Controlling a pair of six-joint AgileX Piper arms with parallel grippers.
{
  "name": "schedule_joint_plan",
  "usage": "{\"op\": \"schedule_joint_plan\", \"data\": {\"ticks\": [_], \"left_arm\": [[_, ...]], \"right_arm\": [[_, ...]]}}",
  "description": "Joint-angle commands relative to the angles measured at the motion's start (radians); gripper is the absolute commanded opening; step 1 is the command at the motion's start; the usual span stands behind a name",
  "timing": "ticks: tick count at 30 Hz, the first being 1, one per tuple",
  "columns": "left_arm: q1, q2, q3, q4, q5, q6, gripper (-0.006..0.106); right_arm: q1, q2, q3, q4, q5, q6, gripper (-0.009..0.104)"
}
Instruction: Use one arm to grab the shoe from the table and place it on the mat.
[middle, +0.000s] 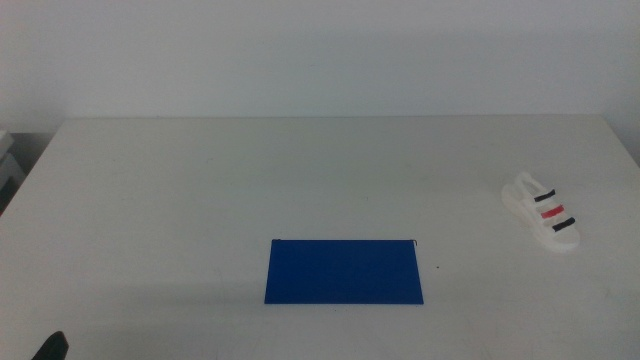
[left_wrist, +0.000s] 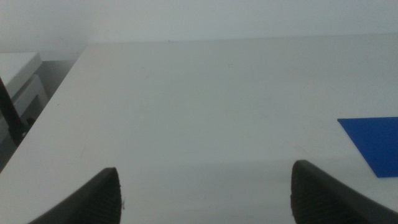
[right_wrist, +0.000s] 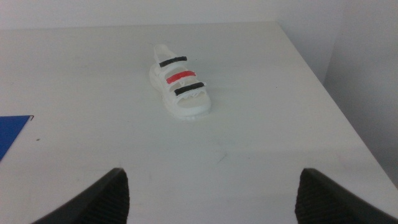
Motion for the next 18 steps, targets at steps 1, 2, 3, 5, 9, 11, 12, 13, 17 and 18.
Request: {"op": "schedule_joint_plan", "data": {"ticks": [1,2,3,5,9,11,12,13,17,18], "left_arm": [[-0.004,-0.013,0.007,-0.008,-0.080,-0.005,0.094],[-0.004,-0.013,0.007,-0.008,-0.080,-0.005,0.094],[-0.004,-0.013,0.007,-0.008,-0.080,-0.005,0.094],[-0.004,-0.013,0.007,-0.008,-0.080,-0.005,0.094],[-0.004,-0.013,0.007,-0.008,-0.080,-0.005,0.094],[-0.004,-0.013,0.007,-0.008,-0.080,-0.005,0.094],[-0.004,-0.013,0.007,-0.008,-0.080,-0.005,0.094],[-0.004,-0.013,0.007,-0.008,-0.080,-0.005,0.094],[-0.004,-0.013,0.007,-0.008,-0.080,-0.005,0.094],[-0.004,-0.013,0.007,-0.008,-0.080,-0.005,0.094]], "right_arm": [[-0.009,-0.026,0.000,0.004,-0.074,-0.006,0.092],[-0.009,-0.026,-0.006,0.007,-0.071,-0.006,0.092],[-0.009,-0.024,-0.015,0.008,-0.065,-0.006,0.092],[-0.009,-0.016,-0.046,0.011,-0.041,-0.006,0.092],[-0.009,0.036,-0.137,0.011,0.033,-0.006,0.092],[-0.009,0.078,-0.183,0.010,0.069,-0.006,0.092],[-0.009,0.106,-0.207,0.008,0.083,-0.006,0.092],[-0.009,0.136,-0.229,0.004,0.090,-0.006,0.092],[-0.008,0.264,-0.304,0.003,0.091,-0.006,0.092],[-0.008,0.303,-0.325,0.003,0.091,-0.006,0.092]]}}
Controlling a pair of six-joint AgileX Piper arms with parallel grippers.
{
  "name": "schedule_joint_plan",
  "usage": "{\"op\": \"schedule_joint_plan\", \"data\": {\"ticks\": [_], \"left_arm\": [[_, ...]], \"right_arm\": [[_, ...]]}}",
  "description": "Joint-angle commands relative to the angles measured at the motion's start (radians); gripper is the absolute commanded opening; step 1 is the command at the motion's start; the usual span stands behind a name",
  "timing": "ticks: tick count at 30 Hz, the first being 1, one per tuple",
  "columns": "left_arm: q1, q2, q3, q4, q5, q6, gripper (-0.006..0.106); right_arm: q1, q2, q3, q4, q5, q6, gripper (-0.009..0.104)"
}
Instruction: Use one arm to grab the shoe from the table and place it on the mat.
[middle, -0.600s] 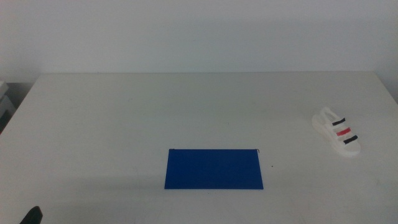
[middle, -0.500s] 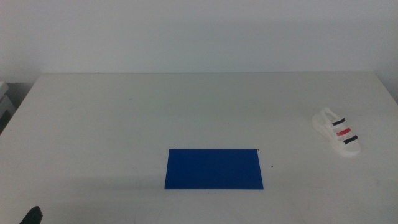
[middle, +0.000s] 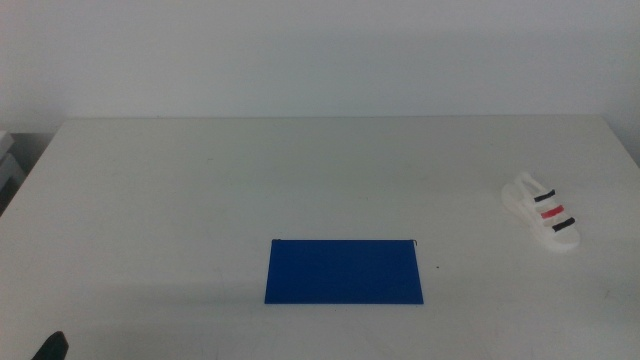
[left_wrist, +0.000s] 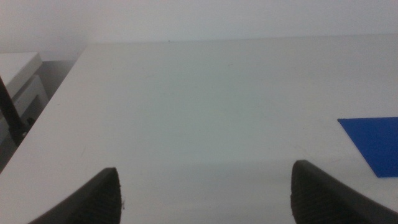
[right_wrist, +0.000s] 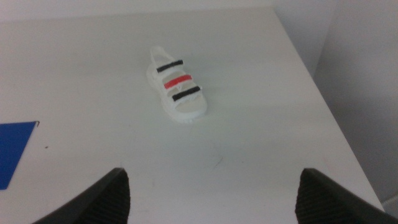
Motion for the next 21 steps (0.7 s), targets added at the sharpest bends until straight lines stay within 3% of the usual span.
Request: {"op": "schedule_joint_plan", "data": {"ticks": [1,21], "left_arm": [[-0.004,-0.013,0.007,-0.008,-0.080,-0.005,0.094],[-0.004,-0.013,0.007,-0.008,-0.080,-0.005,0.094]], "right_arm": [[-0.008,0.089,-0.077,-0.018,-0.062,-0.006,0.092],[-0.008,0.764,-0.585,-0.021,-0.007,0.021,0.092]]}}
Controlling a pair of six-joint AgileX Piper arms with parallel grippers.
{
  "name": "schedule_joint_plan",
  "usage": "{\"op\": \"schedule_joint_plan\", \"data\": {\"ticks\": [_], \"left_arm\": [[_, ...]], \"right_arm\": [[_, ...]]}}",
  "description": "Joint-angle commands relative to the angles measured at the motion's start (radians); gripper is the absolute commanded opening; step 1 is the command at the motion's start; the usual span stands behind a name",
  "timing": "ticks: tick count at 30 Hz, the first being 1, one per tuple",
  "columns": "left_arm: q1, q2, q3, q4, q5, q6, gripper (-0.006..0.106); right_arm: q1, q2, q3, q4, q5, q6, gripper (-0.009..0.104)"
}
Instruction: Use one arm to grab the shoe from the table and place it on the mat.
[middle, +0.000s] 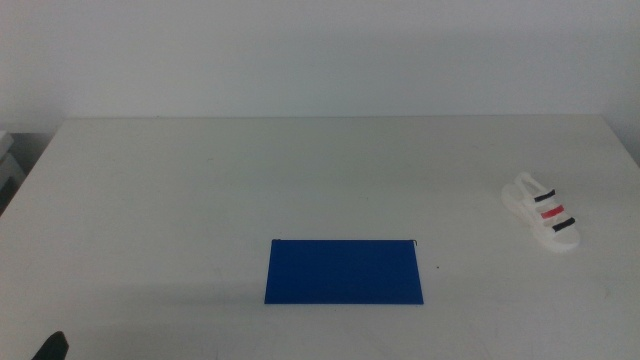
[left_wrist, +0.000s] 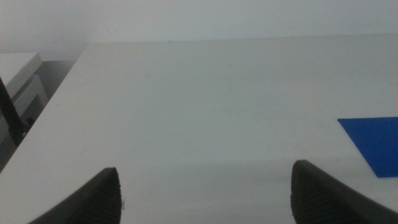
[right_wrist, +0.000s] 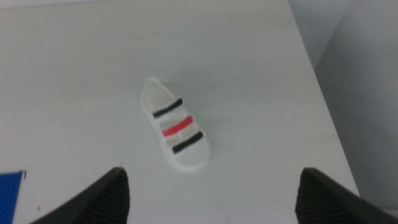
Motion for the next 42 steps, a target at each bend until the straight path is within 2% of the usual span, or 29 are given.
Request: {"op": "schedule_joint_plan", "data": {"ticks": [1,7,21,30,42], "left_arm": [[-0.004,-0.013,0.007,-0.008,-0.080,-0.005,0.094],[-0.004,-0.013,0.007,-0.008,-0.080,-0.005,0.094],[-0.004,-0.013,0.007,-0.008,-0.080,-0.005,0.094],[-0.004,-0.013,0.007,-0.008,-0.080,-0.005,0.094],[-0.004,-0.013,0.007,-0.008,-0.080,-0.005,0.094]], "right_arm": [[-0.008,0.060,-0.097,-0.010,-0.024,0.000,0.092],[-0.008,0.237,-0.280,0.035,0.048,0.030,0.092],[-0.008,0.589,-0.630,0.036,0.172,0.069,0.092],[-0.006,0.690,-0.716,0.040,0.191,0.242,0.092],[-0.006,0.690,-0.716,0.174,0.189,0.492,0.092]]}}
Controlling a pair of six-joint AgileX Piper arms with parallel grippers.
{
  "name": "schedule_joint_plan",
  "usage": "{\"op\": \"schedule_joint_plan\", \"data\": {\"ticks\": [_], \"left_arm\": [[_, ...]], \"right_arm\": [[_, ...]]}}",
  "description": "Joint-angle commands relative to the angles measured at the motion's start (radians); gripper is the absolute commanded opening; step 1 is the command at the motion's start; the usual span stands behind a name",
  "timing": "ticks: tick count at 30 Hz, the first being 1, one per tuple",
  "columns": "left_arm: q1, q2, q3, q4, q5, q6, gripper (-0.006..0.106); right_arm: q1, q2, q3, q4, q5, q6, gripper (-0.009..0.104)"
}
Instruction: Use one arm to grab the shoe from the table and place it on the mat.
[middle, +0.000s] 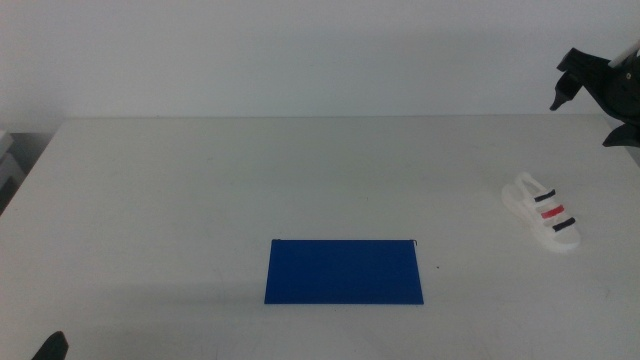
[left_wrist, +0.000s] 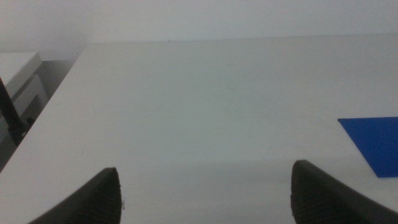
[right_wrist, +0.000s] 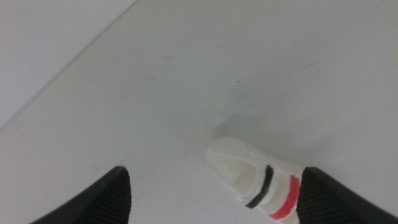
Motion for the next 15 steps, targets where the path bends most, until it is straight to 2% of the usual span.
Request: {"op": "schedule_joint_plan", "data": {"ticks": [1,6,8,10,15], "left_arm": [[-0.004,-0.013,0.007,-0.008,-0.080,-0.005,0.094],[-0.004,-0.013,0.007,-0.008,-0.080,-0.005,0.094],[-0.004,-0.013,0.007,-0.008,-0.080,-0.005,0.094],[-0.004,-0.013,0.007,-0.008,-0.080,-0.005,0.094],[-0.004,-0.013,0.007,-0.008,-0.080,-0.005,0.094]], "right_arm": [[-0.006,-0.045,-0.034,0.008,-0.049,0.048,0.092],[-0.006,-0.044,-0.034,0.006,-0.054,0.068,0.092],[-0.006,-0.039,-0.034,0.011,-0.051,0.129,0.092],[-0.006,-0.036,-0.034,0.010,-0.040,0.277,0.092],[-0.006,-0.027,-0.034,-0.004,0.066,0.829,0.092]]}}
